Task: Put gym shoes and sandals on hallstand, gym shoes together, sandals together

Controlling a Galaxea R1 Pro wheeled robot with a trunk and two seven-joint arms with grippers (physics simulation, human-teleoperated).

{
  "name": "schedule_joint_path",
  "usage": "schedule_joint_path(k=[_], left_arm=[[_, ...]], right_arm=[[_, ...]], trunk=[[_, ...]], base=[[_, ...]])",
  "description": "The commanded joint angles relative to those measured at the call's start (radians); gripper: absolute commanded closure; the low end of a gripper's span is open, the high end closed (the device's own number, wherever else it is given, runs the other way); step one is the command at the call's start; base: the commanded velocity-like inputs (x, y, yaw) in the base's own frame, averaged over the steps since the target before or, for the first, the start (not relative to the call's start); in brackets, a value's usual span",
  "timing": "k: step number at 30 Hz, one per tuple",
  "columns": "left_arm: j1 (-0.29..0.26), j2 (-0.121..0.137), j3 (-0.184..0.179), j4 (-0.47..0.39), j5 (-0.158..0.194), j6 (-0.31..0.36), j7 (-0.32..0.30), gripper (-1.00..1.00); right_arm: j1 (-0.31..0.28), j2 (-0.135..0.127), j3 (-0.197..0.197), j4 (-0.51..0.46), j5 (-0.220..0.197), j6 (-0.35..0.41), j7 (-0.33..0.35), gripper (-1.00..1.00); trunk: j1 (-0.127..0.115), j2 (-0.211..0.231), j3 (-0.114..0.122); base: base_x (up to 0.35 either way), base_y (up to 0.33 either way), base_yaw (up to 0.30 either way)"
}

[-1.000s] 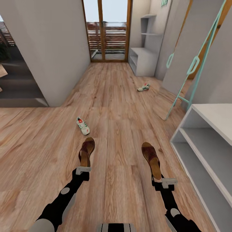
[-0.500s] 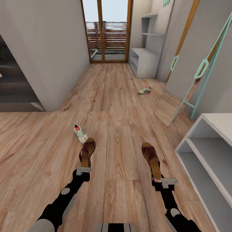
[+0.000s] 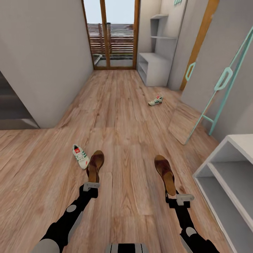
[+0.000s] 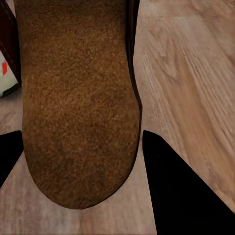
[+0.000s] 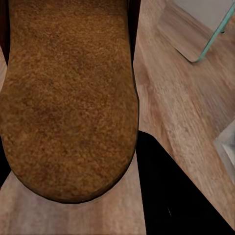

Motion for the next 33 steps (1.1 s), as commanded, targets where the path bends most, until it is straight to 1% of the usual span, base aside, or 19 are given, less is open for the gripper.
schedule_joint_path(k=[1,14,33], left_arm=[[0.0,0.0,0.0,0.0,-0.003,0.0,0.0,1.0],[0.0,0.0,-0.001,0.0,-0.002,0.001,0.0,1.0],[0.0,-0.001,-0.002,0.0,-0.002,0.003,0.001,1.0]], right_arm=[[0.0,0.0,0.0,0.0,-0.003,-0.001,0.002,1.0],[0.0,0.0,0.0,0.0,-0.003,-0.001,0.002,1.0],[0.0,0.0,0.002,0.0,-0.003,-0.001,0.002,1.0]], trunk=[[0.0,0.0,0.0],[0.0,0.0,0.0],[0.0,0.0,0.0]], base=[[0.35,0.0,-0.006],[0.35,-0.011,-0.001],[0.35,-0.109,0.0]])
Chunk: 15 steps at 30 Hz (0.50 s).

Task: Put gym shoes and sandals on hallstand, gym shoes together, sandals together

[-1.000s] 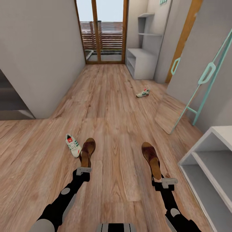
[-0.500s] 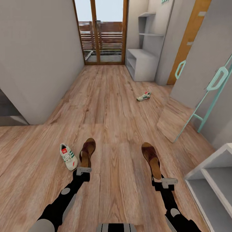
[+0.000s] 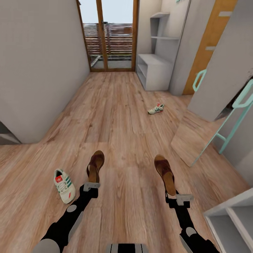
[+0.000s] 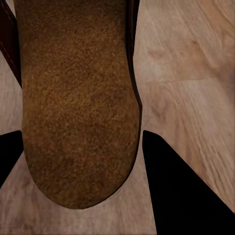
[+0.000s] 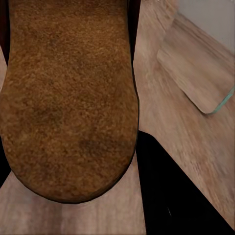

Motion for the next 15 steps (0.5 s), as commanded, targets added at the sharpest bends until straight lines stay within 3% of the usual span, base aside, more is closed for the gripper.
schedule_joint_path(k=[1,15], left_arm=[[0.0,0.0,0.0,0.0,-0.003,0.0,0.0,1.0],[0.0,0.0,0.0,0.0,-0.002,0.0,0.001,1.0]], right_arm=[[0.0,0.0,0.0,0.0,-0.003,-0.001,0.002,1.0],[0.0,0.0,0.0,0.0,-0.003,-0.001,0.002,1.0]], trunk=[[0.0,0.0,0.0],[0.0,0.0,0.0]], base=[[0.35,-0.119,0.0],[0.35,-0.105,0.0]])
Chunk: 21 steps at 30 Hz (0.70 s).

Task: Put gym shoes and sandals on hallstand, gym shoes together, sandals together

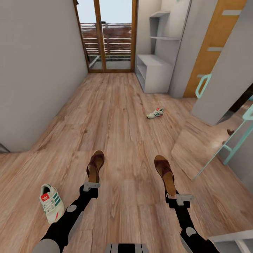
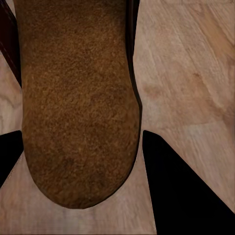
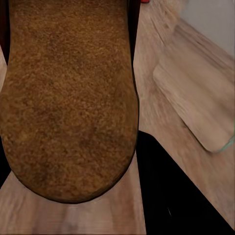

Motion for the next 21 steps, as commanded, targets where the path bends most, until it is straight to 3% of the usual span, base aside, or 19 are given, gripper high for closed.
schedule_joint_path(k=[1,21], left_arm=[[0.0,0.0,0.0,0.0,-0.003,0.0,0.0,1.0],[0.0,0.0,-0.001,0.0,-0.003,0.0,0.0,1.0]], right_arm=[[0.0,0.0,0.0,0.0,-0.003,-0.001,0.002,1.0],[0.0,0.0,0.0,0.002,-0.003,-0.001,0.002,1.0]], trunk=[[0.0,0.0,0.0],[0.0,0.0,0.0]], base=[[0.35,-0.036,0.0],[0.35,-0.005,0.0]])
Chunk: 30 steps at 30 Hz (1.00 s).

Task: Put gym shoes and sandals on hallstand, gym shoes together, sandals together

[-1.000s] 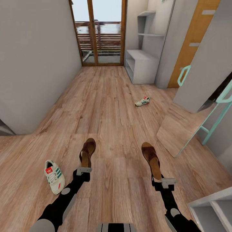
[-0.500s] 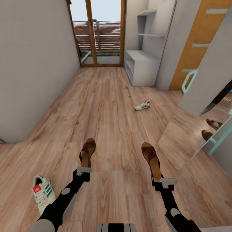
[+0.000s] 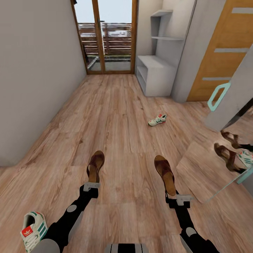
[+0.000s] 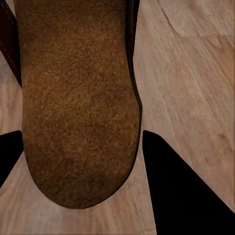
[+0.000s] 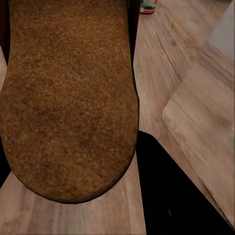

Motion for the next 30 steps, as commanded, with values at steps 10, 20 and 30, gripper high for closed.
schedule_joint_path(k=[10,20,30], left_arm=[[0.0,0.0,0.0,0.0,-0.003,0.0,0.001,1.0],[0.0,0.0,0.0,0.0,-0.003,0.0,0.001,1.0],[0.0,0.0,0.001,0.0,-0.003,0.0,0.001,1.0]], right_arm=[[0.0,0.0,0.0,0.005,-0.003,-0.001,0.002,1.0],[0.0,0.0,0.0,0.005,-0.003,-0.001,0.002,1.0],[0.0,0.0,0.0,0.005,-0.003,-0.001,0.002,1.0]], trunk=[[0.0,0.0,0.0],[0.0,0.0,0.0],[0.0,0.0,0.0]], base=[[0.35,0.0,0.0],[0.35,0.0,0.0],[0.35,0.019,0.0]])
